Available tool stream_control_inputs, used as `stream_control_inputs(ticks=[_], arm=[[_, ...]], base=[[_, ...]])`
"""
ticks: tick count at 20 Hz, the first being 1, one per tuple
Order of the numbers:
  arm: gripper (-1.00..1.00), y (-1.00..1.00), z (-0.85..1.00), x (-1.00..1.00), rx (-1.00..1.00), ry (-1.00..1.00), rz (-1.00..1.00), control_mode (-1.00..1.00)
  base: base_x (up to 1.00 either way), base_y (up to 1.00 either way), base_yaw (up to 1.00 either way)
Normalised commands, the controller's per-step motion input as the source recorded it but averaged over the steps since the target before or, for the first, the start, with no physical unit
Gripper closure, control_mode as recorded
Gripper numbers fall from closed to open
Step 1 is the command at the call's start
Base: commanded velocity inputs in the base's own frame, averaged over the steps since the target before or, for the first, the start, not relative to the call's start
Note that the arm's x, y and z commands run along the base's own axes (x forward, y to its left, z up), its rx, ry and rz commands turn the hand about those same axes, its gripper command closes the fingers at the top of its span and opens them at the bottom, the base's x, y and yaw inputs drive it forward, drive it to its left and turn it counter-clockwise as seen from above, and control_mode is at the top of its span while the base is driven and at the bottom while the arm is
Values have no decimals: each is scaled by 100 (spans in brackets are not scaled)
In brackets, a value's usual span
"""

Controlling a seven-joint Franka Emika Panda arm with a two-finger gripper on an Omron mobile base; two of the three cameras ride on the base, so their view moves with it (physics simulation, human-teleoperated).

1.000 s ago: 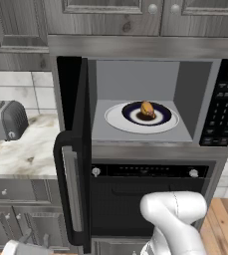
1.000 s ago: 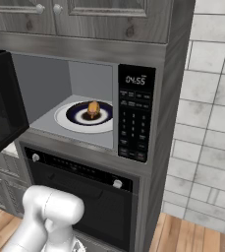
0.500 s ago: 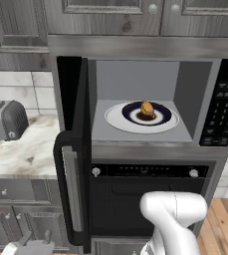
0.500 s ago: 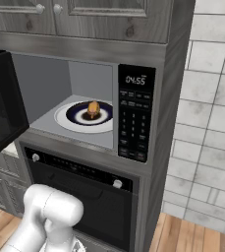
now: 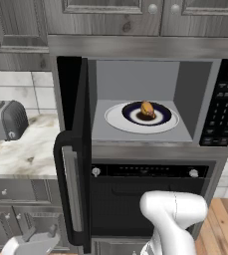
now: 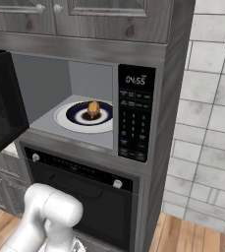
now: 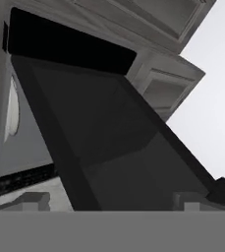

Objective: Transport the chicken drumstick from the fridge to the microwave and turn on the microwave.

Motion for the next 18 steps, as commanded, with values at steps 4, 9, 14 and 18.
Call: stream_control_inputs(ticks=[4,9,14,18], arm=[[-100,-27,25,0,0,-9,-14,-100],[-100,-32,27,0,0,-8,-13,-100],[-100,-43,32,0,0,-8,-12,-100],[-100,-57,38,-8,2,-3,-15,-100]], base=[[0,0,0],[0,0,0],[0,0,0],[0,0,0]])
